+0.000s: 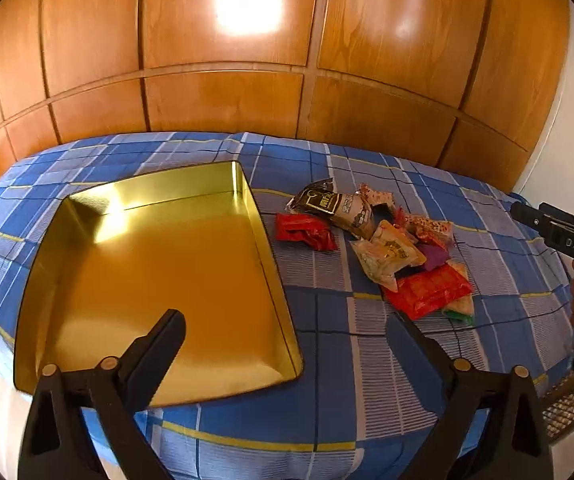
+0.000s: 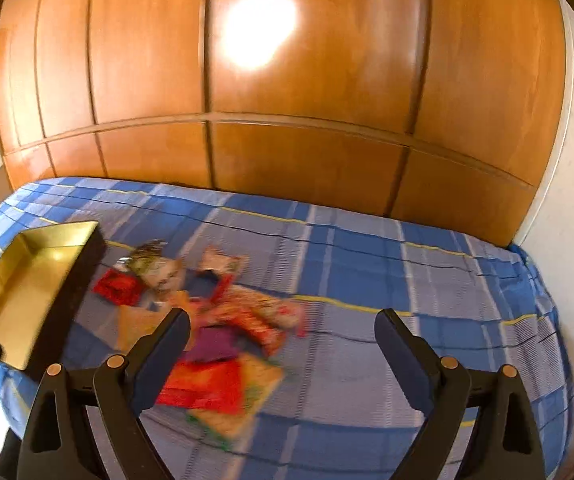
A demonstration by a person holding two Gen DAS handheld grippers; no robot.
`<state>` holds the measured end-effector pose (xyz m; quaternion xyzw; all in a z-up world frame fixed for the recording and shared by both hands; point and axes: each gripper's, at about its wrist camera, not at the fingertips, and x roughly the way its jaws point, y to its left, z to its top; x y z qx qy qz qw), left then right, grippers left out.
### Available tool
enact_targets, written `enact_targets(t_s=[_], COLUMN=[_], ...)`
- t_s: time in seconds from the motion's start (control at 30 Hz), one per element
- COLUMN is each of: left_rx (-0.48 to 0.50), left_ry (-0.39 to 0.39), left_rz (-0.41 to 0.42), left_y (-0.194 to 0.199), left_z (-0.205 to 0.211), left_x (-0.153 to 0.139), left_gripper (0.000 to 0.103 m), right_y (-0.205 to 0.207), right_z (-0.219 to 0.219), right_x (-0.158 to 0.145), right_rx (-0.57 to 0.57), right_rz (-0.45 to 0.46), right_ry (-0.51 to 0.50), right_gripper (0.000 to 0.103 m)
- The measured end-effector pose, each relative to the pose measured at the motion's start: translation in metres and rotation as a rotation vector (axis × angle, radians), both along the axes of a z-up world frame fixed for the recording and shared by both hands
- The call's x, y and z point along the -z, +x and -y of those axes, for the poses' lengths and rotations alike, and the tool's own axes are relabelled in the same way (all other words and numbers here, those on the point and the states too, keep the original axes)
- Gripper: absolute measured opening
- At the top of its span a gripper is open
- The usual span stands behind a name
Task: Organize snacks
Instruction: 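Grasp the small red wrapped snack with the left gripper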
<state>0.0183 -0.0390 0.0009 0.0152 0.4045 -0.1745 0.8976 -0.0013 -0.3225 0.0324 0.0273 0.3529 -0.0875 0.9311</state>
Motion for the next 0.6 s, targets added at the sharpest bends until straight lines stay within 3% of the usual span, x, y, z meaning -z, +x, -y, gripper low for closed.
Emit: enact_targets(t_s=[0.1,0.23,0.3,0.37,0.5,0.6], left_rx=[0.047,0.116,0.152,0.158,0.122,0.179], left_ry=[0.001,0.003,-0.047,-0.095,-0.070,0.069], left_rz=[-0.023,-0.056,-0.127,-0.189,-0.231,-0.246], left_y=[0.014,0.038,0.054,0.072,0.100,0.122], left_z=[0.007,0.024,0.034,0.044,0.067,0.093], left_x=[-0.005,-0.009,-0.008,-0.005,0.004,0.017], left_gripper=[0.087,0.061,0.051,0.050,0.045,0.045], right_y=[0.007,0.015,0.017,0.020,0.020,0.021], right_z=[0.025,0.056,0.065,0.074,0.075,0.076], right_x=[0.008,0.026,0.032,0.038,0.035,0.034], right_rx=[0.000,0.015,0.029,0.043,0.030,0.018], right_rz=[-0.027,-0.060,-0.066,-0.088,-0.072,-0.072], right_ry=[-0.006,0.055,0.083,0.148,0.185,0.223], right_gripper=[0.095,0.095,0.095,0.095,0.095,0.095])
